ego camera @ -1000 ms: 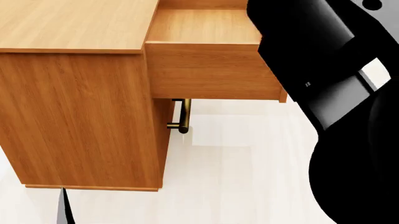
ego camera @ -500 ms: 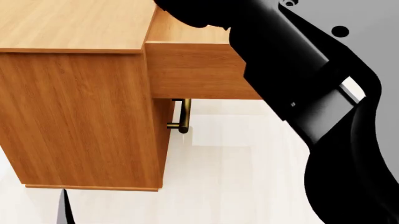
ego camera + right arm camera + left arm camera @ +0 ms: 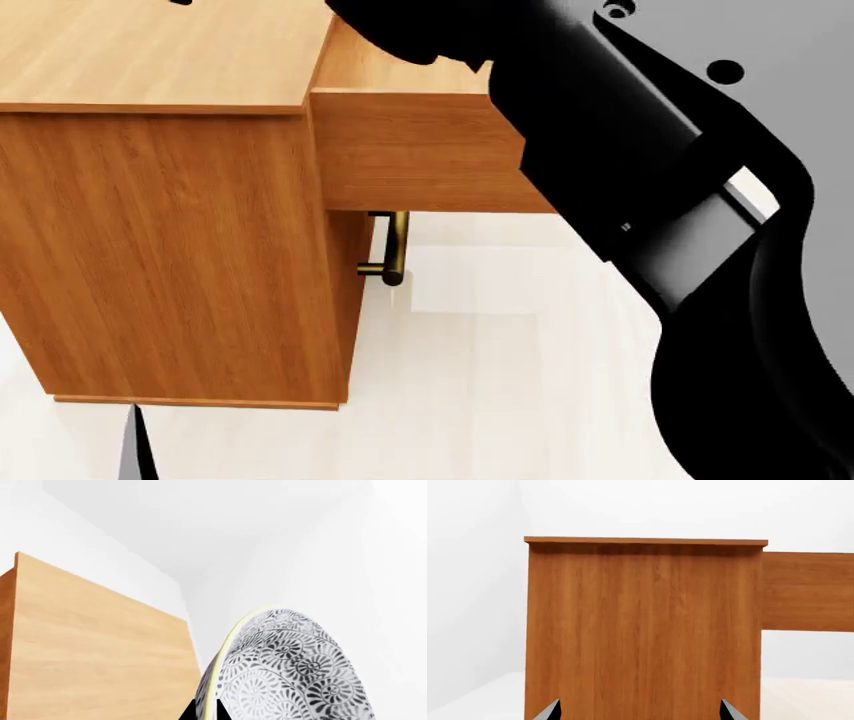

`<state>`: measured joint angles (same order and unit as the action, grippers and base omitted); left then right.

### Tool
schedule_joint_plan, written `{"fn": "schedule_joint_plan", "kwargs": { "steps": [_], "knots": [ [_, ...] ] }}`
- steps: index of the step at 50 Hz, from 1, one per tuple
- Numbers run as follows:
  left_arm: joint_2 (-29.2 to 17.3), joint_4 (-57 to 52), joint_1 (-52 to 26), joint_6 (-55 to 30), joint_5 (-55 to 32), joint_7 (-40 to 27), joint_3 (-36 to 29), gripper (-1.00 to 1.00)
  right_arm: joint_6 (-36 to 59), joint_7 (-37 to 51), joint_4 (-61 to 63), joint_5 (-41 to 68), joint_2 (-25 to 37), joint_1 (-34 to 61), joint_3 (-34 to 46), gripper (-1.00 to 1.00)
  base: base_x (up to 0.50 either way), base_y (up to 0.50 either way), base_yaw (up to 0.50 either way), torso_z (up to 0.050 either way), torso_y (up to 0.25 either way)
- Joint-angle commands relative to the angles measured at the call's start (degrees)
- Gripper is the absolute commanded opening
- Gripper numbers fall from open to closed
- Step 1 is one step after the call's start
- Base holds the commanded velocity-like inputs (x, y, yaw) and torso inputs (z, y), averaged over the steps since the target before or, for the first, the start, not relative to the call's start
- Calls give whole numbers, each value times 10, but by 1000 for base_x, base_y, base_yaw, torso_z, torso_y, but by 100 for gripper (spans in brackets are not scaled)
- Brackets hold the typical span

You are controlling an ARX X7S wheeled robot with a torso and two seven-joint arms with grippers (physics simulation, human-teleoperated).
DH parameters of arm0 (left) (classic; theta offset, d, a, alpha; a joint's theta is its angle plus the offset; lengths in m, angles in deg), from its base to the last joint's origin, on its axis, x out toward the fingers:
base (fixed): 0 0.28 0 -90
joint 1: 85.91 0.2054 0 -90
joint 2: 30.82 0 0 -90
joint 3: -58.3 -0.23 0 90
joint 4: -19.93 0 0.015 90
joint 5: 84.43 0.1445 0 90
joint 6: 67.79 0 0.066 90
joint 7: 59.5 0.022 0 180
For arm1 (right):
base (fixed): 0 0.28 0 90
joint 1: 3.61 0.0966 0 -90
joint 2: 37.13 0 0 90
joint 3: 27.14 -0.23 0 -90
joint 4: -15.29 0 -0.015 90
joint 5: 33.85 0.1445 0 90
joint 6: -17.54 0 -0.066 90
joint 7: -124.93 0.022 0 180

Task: Put the bowl on top of the cabinet.

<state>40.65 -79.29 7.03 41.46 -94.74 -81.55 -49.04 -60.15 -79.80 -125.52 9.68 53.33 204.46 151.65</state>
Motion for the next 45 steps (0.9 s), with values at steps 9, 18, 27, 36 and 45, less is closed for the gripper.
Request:
{"fn": "schedule_joint_plan", "kwargs": {
  "steps": [9, 18, 27, 36, 45],
  "knots": [
    [-1, 1, 0, 8, -12, 4, 6, 100, -78, 37, 14, 54, -5, -40, -7, -100, 0, 0, 0, 0, 0],
    [-4, 5, -4, 6, -19, 1, 10, 100, -69, 28, 2, 78, -5, -64, -7, -100, 0, 0, 0, 0, 1],
    [-5, 9, -7, 1, -27, 2, 10, 100, 16, -77, 8, 58, -5, -62, -9, -100, 0, 0, 0, 0, 0],
    [-6, 11, -3, 8, -24, 2, 8, 100, 10, -37, 34, 62, -5, -91, -7, -100, 0, 0, 0, 0, 0],
    [-10, 5, 1, 7, -27, 1, 7, 100, 10, -14, 52, 61, -5, -104, -5, -100, 0, 0, 0, 0, 1]
  ]
}}
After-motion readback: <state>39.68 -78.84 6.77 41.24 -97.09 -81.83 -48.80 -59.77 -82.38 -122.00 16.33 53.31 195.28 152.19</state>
